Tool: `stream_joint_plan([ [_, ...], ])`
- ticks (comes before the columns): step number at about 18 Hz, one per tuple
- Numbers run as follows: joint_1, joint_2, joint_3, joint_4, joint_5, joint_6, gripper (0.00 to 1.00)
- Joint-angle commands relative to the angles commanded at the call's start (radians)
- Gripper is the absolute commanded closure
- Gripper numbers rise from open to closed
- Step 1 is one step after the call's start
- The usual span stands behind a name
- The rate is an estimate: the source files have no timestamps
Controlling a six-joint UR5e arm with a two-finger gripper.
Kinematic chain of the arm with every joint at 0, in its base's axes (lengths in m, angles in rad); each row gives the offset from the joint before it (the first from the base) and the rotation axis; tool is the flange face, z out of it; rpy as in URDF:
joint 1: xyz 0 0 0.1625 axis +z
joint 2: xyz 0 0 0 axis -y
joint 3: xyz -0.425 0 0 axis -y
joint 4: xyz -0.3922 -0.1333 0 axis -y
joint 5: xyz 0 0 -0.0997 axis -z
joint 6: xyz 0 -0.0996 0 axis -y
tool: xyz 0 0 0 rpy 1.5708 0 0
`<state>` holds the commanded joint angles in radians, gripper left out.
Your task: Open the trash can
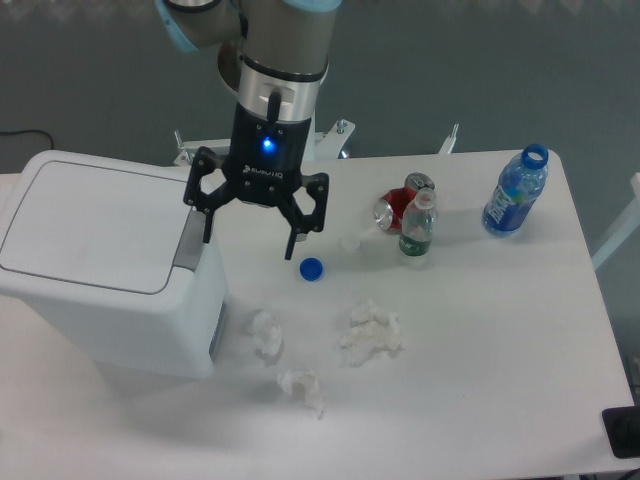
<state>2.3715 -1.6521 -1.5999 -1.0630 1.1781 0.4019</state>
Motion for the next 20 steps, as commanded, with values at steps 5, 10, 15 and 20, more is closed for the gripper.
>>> stream_joint_plan([
  [5, -0.008, 0.0, -0.012, 0.0, 0.0, 0.005, 0.0],
  [10, -0.008, 0.0, -0.012, 0.0, 0.0, 0.008, 0.0],
  [15, -0.011, -0.002, -0.015, 0.002, 0.0, 0.009, 0.0],
  [20, -0.012, -0.003, -0.015, 0.003, 0.0, 0.011, 0.0],
])
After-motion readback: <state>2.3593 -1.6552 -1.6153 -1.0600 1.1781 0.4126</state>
